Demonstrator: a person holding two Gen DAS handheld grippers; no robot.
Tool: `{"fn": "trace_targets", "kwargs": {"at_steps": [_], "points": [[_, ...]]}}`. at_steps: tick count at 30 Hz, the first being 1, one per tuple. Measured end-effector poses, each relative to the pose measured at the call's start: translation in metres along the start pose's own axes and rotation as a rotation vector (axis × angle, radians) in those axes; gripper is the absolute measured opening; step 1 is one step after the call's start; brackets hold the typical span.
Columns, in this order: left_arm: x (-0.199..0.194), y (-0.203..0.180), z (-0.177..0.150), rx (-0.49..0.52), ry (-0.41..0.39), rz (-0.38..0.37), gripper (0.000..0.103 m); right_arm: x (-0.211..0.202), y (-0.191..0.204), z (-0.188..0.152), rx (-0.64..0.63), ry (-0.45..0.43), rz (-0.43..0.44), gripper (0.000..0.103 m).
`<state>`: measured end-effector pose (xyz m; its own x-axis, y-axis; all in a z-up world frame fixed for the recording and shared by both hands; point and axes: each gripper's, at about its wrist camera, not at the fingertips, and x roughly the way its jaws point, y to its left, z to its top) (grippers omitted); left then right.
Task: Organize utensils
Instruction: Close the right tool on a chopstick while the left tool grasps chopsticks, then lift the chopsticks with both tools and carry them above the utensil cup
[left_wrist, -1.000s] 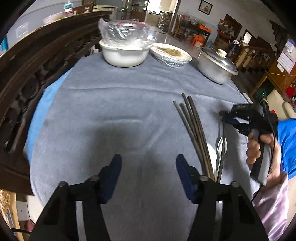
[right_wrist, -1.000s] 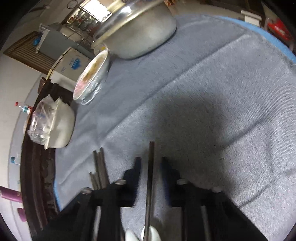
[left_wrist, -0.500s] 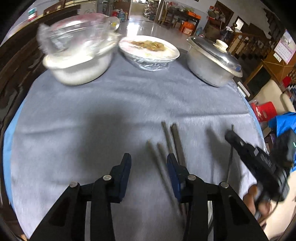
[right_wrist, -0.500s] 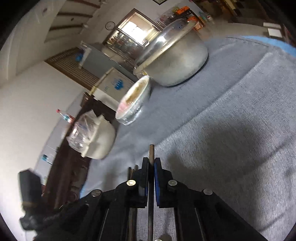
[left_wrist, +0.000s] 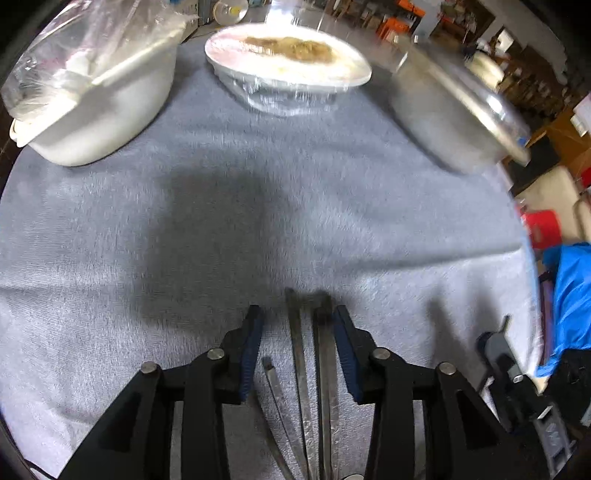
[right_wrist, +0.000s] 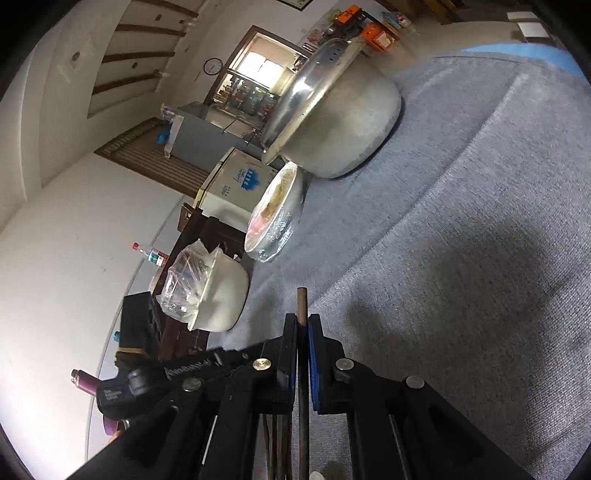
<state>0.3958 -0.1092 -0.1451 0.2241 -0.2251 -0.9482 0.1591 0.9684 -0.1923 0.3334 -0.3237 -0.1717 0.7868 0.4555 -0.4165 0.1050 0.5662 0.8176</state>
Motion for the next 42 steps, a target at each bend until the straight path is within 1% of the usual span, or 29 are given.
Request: {"fn": "trace_targets", "kwargs": {"at_steps": [1, 3, 4, 7, 8, 9, 11, 13, 16, 20, 22, 25, 28, 32, 35, 37, 39, 40, 42], "points": [[0.000, -0.003, 0.000, 0.007, -0.010, 0.019, 0.032, -0.001, -0.001, 0.000, 0.006, 0.000, 0.003, 0.006], [0.002, -0.004, 0.002, 0.006, -0.002, 0.015, 0.025, -0.001, -0.003, 0.000, 0.015, 0.000, 0.012, 0.006], [0.003, -0.004, 0.003, 0.001, -0.002, 0.016, 0.024, -0.002, -0.002, 0.000, 0.015, 0.001, 0.014, 0.006], [0.004, -0.004, 0.005, -0.004, -0.007, 0.001, 0.018, -0.001, -0.001, 0.000, 0.012, 0.004, 0.025, 0.006], [0.006, -0.006, 0.005, -0.006, -0.009, -0.013, 0.012, -0.001, -0.001, 0.000, 0.013, 0.004, 0.026, 0.006], [0.007, -0.006, 0.005, -0.010, -0.008, -0.026, 0.011, -0.002, -0.002, 0.001, 0.017, 0.003, 0.029, 0.006], [0.008, -0.008, 0.004, -0.013, -0.017, -0.025, 0.008, -0.003, -0.003, 0.002, 0.026, 0.000, 0.035, 0.006], [0.007, -0.010, -0.002, -0.007, -0.027, -0.026, 0.007, -0.003, -0.005, 0.002, 0.033, -0.001, 0.035, 0.006], [0.005, -0.004, -0.006, -0.029, -0.014, -0.063, 0.007, -0.002, -0.005, 0.002, 0.034, 0.006, 0.033, 0.006], [0.004, 0.003, -0.009, -0.039, -0.016, -0.075, 0.007, -0.001, -0.003, 0.002, 0.029, 0.009, 0.031, 0.006], [0.005, -0.003, -0.010, -0.055, -0.014, -0.082, 0.007, -0.001, -0.004, 0.002, 0.031, 0.010, 0.030, 0.006], [-0.004, 0.006, -0.011, -0.071, -0.035, -0.092, 0.006, -0.001, -0.005, 0.002, 0.037, 0.009, 0.032, 0.006], [-0.012, 0.009, -0.012, -0.063, -0.060, -0.110, 0.006, -0.002, -0.005, 0.003, 0.036, 0.006, 0.034, 0.006], [-0.038, 0.012, -0.022, -0.070, -0.109, -0.154, 0.005, -0.002, -0.003, 0.001, 0.028, 0.009, 0.036, 0.006], [-0.058, 0.012, -0.031, -0.085, -0.147, -0.187, 0.005, -0.005, 0.001, 0.001, 0.013, -0.006, 0.049, 0.006], [-0.075, 0.013, -0.042, -0.084, -0.184, -0.188, 0.005, -0.009, 0.005, 0.000, -0.009, -0.023, 0.063, 0.006], [-0.101, 0.006, -0.060, -0.065, -0.248, -0.189, 0.005, -0.012, 0.010, -0.001, -0.032, -0.037, 0.071, 0.006], [-0.108, 0.002, -0.063, -0.057, -0.275, -0.186, 0.005, -0.014, 0.013, -0.002, -0.049, -0.049, 0.074, 0.006], [-0.134, -0.002, -0.081, -0.037, -0.344, -0.185, 0.005, -0.021, 0.021, -0.005, -0.097, -0.085, 0.075, 0.006]]}}
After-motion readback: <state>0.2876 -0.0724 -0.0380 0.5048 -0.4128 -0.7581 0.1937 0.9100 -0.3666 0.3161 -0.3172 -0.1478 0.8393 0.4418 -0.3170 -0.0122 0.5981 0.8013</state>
